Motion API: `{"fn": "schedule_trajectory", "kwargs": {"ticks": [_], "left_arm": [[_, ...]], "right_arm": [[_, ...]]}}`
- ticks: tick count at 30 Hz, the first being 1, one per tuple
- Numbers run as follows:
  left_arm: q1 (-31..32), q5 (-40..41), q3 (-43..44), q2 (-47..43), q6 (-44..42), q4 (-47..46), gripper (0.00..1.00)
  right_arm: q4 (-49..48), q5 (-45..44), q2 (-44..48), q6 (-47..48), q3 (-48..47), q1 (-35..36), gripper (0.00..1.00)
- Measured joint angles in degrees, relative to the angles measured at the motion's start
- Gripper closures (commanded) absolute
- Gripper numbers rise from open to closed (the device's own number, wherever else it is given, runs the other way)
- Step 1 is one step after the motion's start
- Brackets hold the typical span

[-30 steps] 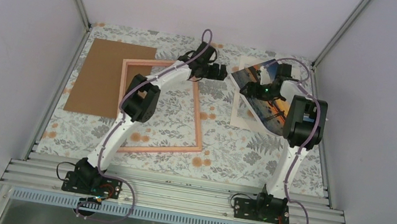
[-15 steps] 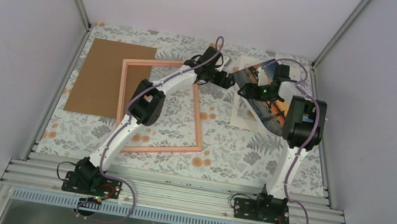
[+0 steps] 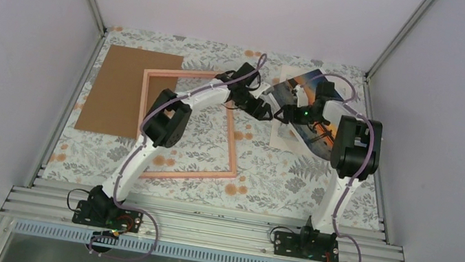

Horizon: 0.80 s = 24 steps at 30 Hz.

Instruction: Put the photo into the frame

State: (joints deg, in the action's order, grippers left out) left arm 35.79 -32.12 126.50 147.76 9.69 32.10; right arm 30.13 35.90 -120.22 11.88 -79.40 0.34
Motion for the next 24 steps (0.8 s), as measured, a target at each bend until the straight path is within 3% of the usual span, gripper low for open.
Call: {"fn": "schedule_trajectory", "kwargs": {"ticks": [7, 13, 18, 24], "left_arm": [[0.24, -1.90, -12.90, -7.58, 1.25, -2.58, 0.12], [-6.78, -0.02, -23.61, -16.15, 4.35, -9.51, 0.10], [-10.27, 4.33, -20.22, -18.23, 3.82, -10.56, 0.11], [-7.34, 5.31, -9.44, -13.44, 2.86, -6.71, 0.11]], "right_arm": [[1.77, -2.36, 4.35, 1.64, 4.35, 2.19, 0.36], [5.51, -11.10, 5.46, 2.71, 2.64, 6.95, 0.37], [6.19, -16.17, 5.42, 3.34, 2.01, 10.49, 0.36], [6.10, -18.01, 4.57, 4.22, 1.18, 11.58, 0.37]]}}
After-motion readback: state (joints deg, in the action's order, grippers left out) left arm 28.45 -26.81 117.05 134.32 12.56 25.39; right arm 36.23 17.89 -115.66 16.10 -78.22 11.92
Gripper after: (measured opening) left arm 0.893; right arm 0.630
